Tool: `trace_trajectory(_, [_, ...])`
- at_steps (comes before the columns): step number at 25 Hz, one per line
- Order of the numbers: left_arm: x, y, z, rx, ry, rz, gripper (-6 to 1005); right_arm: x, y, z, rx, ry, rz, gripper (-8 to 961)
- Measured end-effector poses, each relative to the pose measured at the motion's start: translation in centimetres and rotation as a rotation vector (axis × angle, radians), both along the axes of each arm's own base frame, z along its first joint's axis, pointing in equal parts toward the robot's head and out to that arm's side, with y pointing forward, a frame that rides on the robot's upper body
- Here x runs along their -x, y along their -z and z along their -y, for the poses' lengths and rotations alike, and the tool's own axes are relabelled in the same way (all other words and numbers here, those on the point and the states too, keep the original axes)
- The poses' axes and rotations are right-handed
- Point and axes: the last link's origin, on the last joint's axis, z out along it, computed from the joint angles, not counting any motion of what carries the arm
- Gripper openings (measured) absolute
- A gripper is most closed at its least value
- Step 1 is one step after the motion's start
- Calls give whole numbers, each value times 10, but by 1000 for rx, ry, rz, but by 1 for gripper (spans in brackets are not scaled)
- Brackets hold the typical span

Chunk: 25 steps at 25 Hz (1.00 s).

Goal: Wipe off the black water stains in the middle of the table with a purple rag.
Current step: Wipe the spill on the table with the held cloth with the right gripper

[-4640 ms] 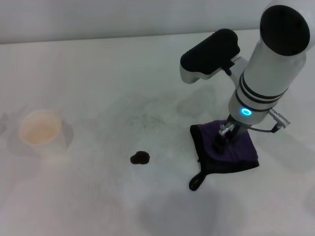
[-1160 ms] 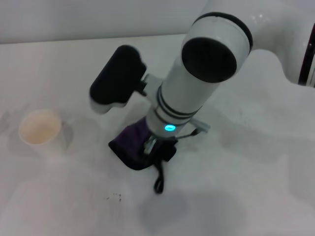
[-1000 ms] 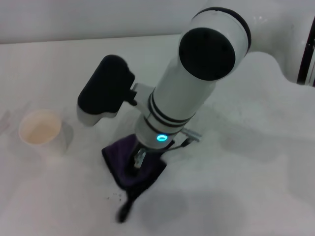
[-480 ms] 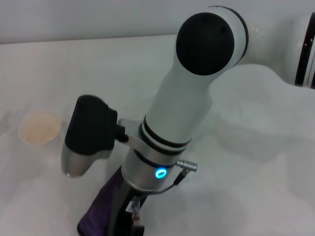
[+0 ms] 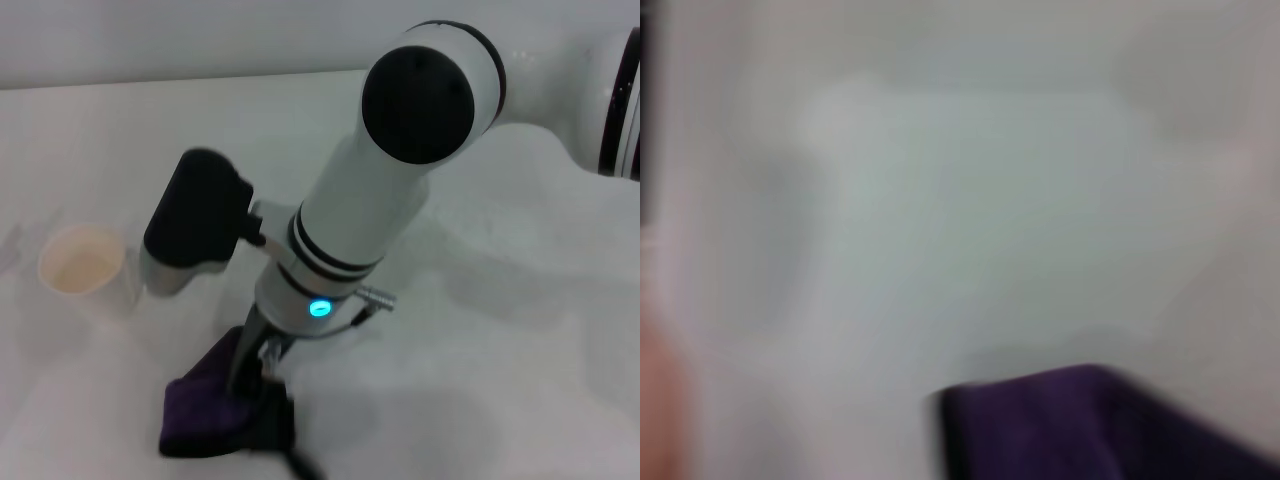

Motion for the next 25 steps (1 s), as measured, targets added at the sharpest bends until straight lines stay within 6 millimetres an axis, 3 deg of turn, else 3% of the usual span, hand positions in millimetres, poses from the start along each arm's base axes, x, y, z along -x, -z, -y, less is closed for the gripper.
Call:
trace_trajectory(13, [6, -7, 3, -48, -26, 1, 892, -10, -20, -54, -356, 8, 85, 34])
trace_trajectory(20, [8, -9, 3, -52, -34, -7, 892, -17, -38, -59, -374, 66, 99, 35])
trace_trajectory(25, [8, -9, 0, -54, -40, -19, 892, -36, -65, -61, -432, 143, 125, 36])
